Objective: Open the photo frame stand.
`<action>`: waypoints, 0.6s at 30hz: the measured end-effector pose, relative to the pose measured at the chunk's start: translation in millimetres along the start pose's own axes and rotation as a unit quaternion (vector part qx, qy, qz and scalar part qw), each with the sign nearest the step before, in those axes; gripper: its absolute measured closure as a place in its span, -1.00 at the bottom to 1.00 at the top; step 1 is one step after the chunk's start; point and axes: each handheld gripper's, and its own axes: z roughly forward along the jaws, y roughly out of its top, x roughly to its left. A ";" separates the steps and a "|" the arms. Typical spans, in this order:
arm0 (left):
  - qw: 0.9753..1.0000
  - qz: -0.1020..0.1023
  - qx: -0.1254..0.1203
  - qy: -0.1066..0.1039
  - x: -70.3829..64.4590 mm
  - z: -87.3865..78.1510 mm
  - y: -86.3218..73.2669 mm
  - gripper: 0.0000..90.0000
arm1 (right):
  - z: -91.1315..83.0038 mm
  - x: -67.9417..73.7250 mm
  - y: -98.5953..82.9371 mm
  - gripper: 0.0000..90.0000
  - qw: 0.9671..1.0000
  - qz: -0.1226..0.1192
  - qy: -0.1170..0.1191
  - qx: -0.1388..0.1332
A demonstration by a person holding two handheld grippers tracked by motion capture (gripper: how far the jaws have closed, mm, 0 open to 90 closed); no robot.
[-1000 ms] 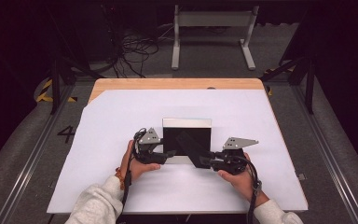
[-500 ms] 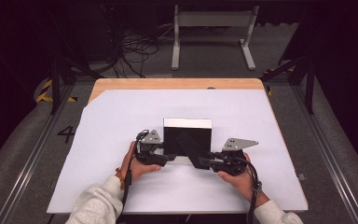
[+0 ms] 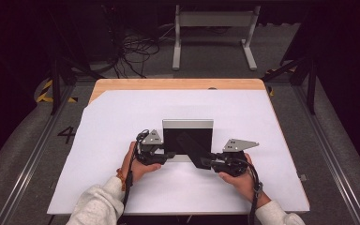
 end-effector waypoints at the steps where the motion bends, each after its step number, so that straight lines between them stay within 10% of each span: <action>1: 1.000 0.002 -0.002 0.002 0.3 -0.6 0.0 0.34 | 0.2 0.2 0.1 0.62 1.000 0.000 -0.001 0.001; 18: 0.998 0.029 -0.004 0.052 -7.6 -2.1 1.4 0.39 | 3.3 1.9 -1.8 0.73 1.000 -0.011 -0.006 0.018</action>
